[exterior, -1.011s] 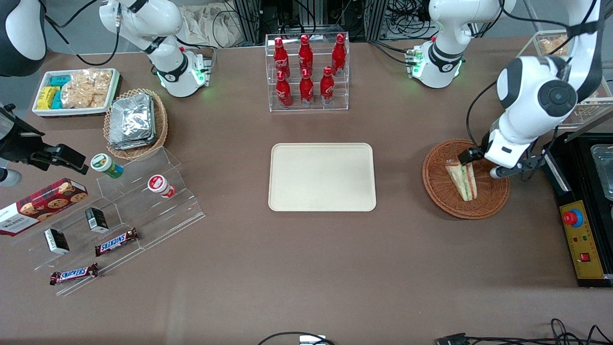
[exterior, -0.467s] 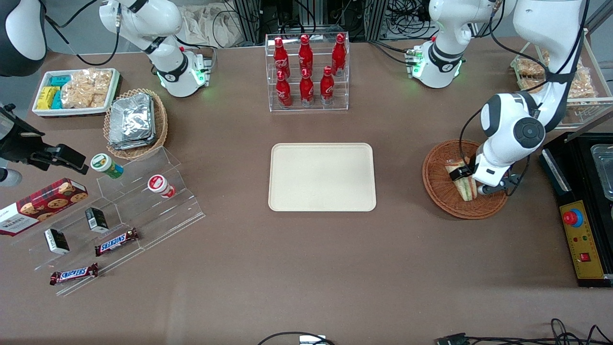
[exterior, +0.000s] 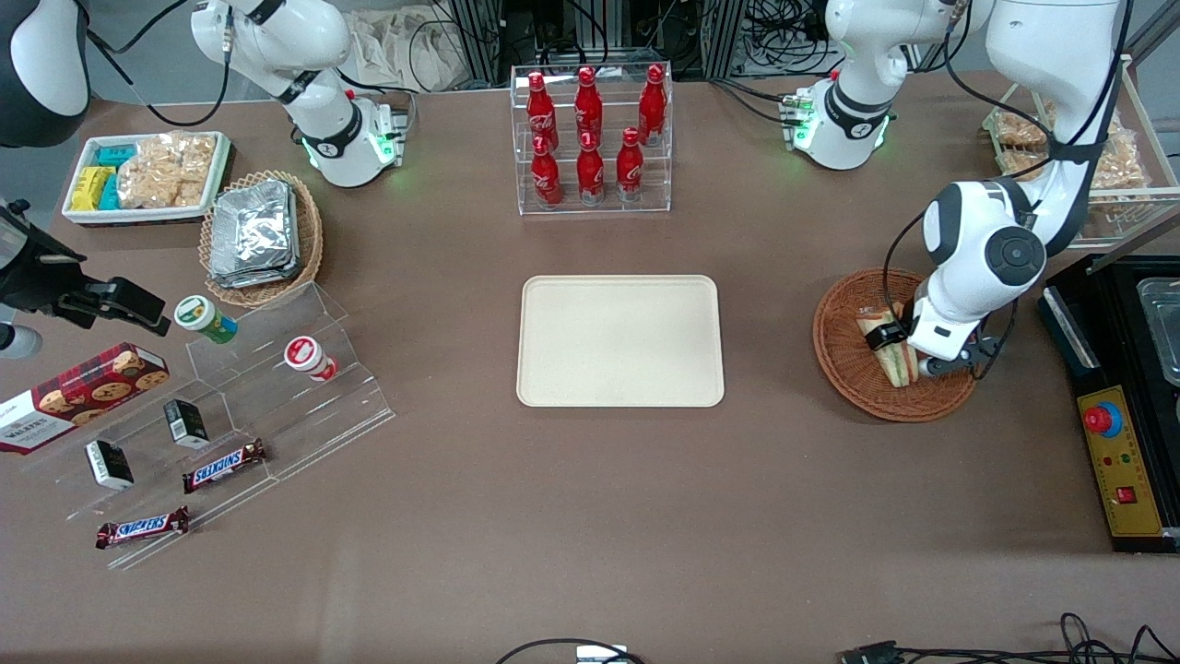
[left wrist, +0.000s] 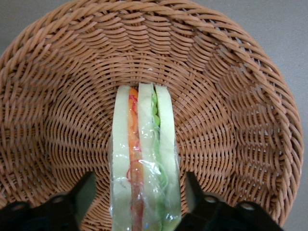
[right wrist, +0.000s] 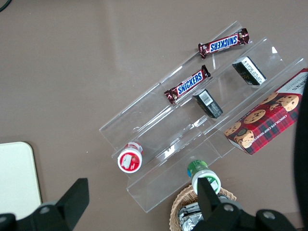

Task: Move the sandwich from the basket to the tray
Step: 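Lower the left gripper and close it on the sandwich's wrapped edge, then lift the sandwich up out of the basket with the left gripper, then carry the sandwich with the left gripper over the cream tray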

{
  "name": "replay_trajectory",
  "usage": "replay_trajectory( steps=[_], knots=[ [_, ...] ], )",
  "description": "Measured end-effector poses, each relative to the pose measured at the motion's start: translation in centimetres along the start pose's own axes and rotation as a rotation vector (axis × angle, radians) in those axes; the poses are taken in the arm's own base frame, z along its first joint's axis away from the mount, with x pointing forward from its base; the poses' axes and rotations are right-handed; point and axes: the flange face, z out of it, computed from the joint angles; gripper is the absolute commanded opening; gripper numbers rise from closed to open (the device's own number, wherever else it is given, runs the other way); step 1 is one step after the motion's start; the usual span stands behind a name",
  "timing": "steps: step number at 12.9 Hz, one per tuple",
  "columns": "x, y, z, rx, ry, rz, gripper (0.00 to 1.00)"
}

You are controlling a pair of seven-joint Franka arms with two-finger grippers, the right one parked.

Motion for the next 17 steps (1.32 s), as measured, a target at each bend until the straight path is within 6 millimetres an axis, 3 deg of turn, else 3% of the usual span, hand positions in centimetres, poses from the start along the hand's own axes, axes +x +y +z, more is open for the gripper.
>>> replay_trajectory(
  steps=[5,7,8,9,12,13,15,17],
  knots=[
    [0.0,0.1,-0.1,0.001,0.001,0.003,0.00],
    [-0.2,0.2,-2.0,0.024,-0.043,0.009,0.00],
    [-0.2,0.6,-4.9,0.041,-0.069,0.015,0.00],
    [-0.3,1.0,-9.0,0.057,-0.084,0.023,0.00],
    [-1.4,1.7,-25.2,0.080,-0.082,0.069,0.00],
    [-1.7,1.8,-29.5,0.078,-0.073,0.098,0.00],
    [-1.3,1.7,-35.0,0.068,-0.056,0.167,0.00],
    [-0.2,2.0,-36.8,0.060,-0.053,0.227,0.00]
  ],
)
